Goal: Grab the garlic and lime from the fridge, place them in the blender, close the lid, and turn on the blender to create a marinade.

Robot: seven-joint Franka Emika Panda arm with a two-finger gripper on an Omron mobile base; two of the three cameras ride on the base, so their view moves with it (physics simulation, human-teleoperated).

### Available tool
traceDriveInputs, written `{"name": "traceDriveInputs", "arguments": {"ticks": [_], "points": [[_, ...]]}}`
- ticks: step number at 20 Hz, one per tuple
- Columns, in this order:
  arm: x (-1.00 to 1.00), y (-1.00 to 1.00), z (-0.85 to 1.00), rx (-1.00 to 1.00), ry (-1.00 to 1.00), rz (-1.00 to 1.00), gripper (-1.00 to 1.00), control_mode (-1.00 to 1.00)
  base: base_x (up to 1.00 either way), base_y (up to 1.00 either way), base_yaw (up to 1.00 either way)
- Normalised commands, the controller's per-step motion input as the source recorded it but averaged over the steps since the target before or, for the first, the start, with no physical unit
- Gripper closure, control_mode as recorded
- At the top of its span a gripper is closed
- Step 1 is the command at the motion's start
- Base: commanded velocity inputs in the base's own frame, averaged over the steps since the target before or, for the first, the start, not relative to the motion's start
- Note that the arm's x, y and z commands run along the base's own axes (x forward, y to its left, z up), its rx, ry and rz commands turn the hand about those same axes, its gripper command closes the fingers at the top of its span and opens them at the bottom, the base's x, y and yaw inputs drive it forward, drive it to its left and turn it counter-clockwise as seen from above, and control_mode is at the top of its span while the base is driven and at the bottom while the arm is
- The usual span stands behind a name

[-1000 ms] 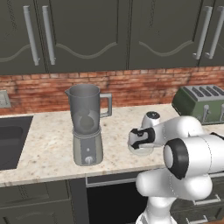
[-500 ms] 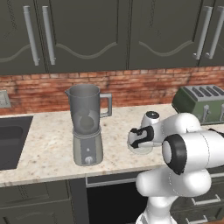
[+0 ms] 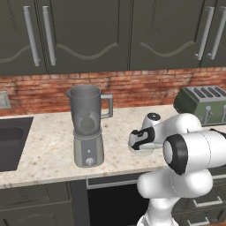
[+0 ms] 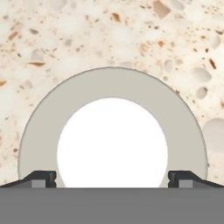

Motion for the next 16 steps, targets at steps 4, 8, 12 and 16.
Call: {"name": "traceDriveInputs", "arguments": {"ticks": [4, 8, 12, 16], "points": [[0.00, 0.08, -0.02, 0.00, -0.06, 0.00, 1.00, -1.00, 0.00, 0.00, 0.00], [0.00, 0.06, 0.00, 0.00, -0.08, 0.00, 1.00, -1.00, 0.00, 0.00, 0.00], [0.00, 0.00, 0.12, 0.00, -0.01, 0.00, 1.00, -1.00, 0.00, 0.00, 0.00], [-0.07, -0.01, 0.55, 0.00, 0.00, 0.00, 1.00, -1.00, 0.00, 0.00, 0.00]]}}
